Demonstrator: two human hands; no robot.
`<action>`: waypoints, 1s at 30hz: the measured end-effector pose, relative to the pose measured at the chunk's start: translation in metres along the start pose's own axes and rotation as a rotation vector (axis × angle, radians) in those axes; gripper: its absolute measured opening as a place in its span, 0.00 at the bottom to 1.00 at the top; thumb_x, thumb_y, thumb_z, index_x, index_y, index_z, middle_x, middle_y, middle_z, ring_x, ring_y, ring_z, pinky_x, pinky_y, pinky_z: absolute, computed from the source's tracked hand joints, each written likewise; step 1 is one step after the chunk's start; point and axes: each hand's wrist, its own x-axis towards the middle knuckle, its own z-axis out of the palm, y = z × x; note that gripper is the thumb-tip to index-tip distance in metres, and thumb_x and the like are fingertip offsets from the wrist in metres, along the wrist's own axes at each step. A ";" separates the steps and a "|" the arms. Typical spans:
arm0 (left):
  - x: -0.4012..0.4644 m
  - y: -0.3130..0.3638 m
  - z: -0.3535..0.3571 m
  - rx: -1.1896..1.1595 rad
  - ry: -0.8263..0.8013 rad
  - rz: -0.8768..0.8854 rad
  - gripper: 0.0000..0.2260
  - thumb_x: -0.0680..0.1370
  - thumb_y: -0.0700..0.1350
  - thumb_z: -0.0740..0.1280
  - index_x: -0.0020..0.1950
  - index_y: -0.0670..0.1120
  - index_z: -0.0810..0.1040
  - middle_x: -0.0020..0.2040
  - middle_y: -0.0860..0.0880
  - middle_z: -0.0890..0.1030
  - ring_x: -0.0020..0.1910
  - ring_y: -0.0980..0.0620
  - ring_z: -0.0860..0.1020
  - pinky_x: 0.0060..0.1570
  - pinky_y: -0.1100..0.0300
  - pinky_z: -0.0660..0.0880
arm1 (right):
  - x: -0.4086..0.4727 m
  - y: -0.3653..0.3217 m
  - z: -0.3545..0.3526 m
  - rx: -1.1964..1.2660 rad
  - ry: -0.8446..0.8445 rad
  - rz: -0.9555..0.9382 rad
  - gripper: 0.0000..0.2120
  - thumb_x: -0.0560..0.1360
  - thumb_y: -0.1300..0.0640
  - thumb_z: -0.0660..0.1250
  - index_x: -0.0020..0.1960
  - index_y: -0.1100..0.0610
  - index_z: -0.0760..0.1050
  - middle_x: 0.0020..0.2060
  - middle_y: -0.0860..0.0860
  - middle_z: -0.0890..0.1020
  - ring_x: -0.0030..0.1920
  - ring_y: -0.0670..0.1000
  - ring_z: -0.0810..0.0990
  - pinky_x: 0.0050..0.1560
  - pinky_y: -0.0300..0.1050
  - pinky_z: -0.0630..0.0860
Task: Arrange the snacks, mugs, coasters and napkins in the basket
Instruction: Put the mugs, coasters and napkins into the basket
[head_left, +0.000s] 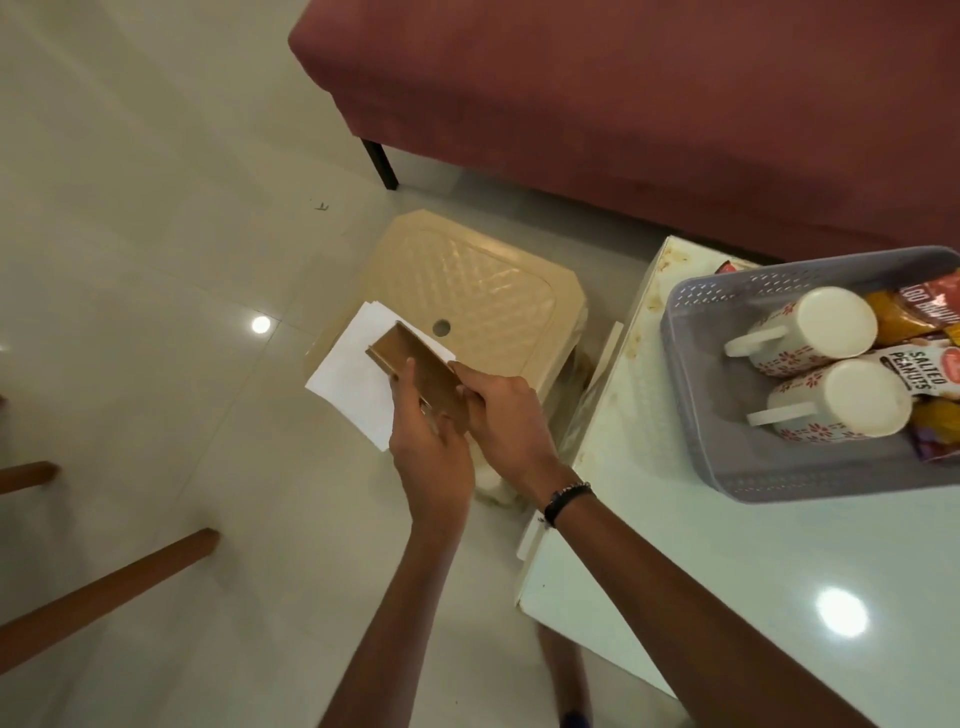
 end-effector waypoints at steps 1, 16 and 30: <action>-0.004 0.008 0.003 0.009 -0.013 0.021 0.25 0.78 0.34 0.61 0.73 0.49 0.61 0.73 0.46 0.68 0.70 0.48 0.68 0.67 0.50 0.70 | -0.004 0.002 -0.008 0.016 0.034 -0.006 0.17 0.78 0.59 0.59 0.66 0.56 0.73 0.47 0.57 0.84 0.45 0.57 0.82 0.48 0.50 0.80; -0.098 0.121 0.130 0.018 -0.413 0.359 0.25 0.78 0.43 0.63 0.74 0.50 0.60 0.72 0.50 0.68 0.71 0.54 0.67 0.67 0.61 0.66 | -0.093 0.097 -0.175 -0.298 0.573 0.058 0.13 0.72 0.69 0.68 0.56 0.65 0.79 0.37 0.59 0.85 0.33 0.56 0.83 0.33 0.49 0.81; -0.097 0.074 0.198 0.403 -0.426 0.382 0.25 0.75 0.42 0.66 0.71 0.50 0.66 0.68 0.47 0.74 0.75 0.44 0.57 0.74 0.45 0.44 | -0.094 0.183 -0.157 -0.241 0.362 0.328 0.14 0.77 0.66 0.59 0.60 0.63 0.75 0.41 0.63 0.84 0.40 0.63 0.82 0.40 0.56 0.80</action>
